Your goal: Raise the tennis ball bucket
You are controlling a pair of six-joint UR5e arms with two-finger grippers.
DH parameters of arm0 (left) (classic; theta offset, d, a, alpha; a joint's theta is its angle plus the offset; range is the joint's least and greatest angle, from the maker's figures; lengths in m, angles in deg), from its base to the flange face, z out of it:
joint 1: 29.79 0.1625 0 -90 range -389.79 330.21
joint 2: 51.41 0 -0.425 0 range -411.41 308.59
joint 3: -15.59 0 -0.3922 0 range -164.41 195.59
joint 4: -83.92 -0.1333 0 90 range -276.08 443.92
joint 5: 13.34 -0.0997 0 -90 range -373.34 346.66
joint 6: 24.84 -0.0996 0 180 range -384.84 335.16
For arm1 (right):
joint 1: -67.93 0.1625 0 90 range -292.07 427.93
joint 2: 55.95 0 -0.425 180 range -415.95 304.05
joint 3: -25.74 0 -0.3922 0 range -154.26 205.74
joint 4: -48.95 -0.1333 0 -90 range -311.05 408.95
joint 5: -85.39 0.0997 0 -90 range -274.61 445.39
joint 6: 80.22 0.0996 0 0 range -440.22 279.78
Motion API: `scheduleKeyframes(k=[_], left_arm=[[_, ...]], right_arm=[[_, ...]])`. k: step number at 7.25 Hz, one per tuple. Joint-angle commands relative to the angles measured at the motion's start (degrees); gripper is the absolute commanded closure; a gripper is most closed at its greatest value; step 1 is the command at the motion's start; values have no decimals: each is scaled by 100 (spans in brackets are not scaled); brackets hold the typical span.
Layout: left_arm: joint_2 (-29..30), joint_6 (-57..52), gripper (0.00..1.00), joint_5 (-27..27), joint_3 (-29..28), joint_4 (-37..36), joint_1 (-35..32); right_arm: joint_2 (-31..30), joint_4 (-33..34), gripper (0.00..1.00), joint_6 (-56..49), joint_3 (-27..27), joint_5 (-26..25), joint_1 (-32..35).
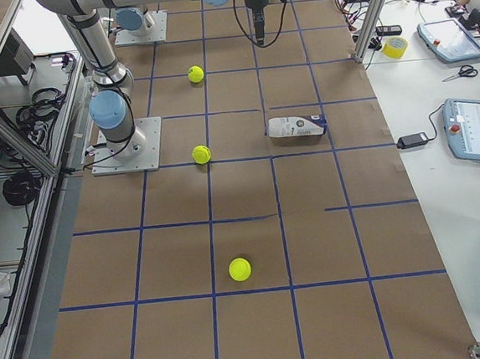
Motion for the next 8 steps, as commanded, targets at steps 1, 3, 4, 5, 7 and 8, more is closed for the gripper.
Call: scheduleKeyframes(k=[1,3,4,5,7,8], left_arm=[[0,0,0,9,9,0,1],[0,0,0,9,9,0,1],[0,0,0,9,9,0,10],[0,0,0,0,9,0,10],[0,0,0,-9,9,0,10],[0,0,0,-9,9,0,10]], right_arm=[[20,-18,0,0,1,0,-18],[272,-150,0,-9,97,9,-149],[692,-97,0,-44,115,-43,-350],[1184,16,0,-297,107,-52,-509],[2054,744,0,-484,106,-305,-729],[2424,1165,0,-493,107,-455,-826]])
